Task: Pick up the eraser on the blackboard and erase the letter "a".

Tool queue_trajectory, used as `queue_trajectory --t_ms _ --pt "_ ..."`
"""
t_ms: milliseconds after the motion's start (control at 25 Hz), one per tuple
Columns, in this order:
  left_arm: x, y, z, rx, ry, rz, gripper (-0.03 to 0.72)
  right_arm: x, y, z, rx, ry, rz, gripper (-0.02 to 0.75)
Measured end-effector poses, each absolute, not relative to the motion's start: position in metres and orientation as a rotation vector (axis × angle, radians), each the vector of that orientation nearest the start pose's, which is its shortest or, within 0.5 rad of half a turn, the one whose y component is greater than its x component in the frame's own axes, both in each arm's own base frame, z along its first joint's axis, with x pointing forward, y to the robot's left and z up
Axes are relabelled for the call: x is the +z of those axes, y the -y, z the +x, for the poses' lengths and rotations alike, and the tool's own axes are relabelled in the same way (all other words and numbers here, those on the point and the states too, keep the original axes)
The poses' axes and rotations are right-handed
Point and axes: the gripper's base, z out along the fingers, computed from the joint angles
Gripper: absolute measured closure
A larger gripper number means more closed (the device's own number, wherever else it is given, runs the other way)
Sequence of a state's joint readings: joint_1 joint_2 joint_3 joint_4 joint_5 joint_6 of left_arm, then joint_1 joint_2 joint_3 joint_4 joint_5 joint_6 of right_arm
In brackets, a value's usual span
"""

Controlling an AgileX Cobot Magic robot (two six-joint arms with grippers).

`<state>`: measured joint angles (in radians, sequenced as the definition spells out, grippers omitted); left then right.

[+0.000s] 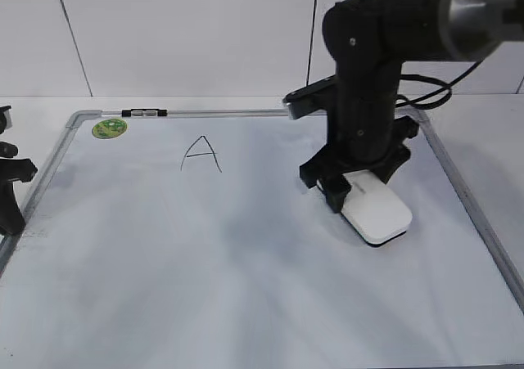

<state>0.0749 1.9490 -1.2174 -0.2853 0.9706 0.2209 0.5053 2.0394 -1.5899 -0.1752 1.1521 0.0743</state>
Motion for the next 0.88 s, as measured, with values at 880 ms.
queue_trajectory --t_ms 880 --pt "0.150 -0.006 0.352 -0.365 -3.130 -0.029 0.659 0.213 -0.061 0.393 -0.192 -3.040 -0.125 0.201"
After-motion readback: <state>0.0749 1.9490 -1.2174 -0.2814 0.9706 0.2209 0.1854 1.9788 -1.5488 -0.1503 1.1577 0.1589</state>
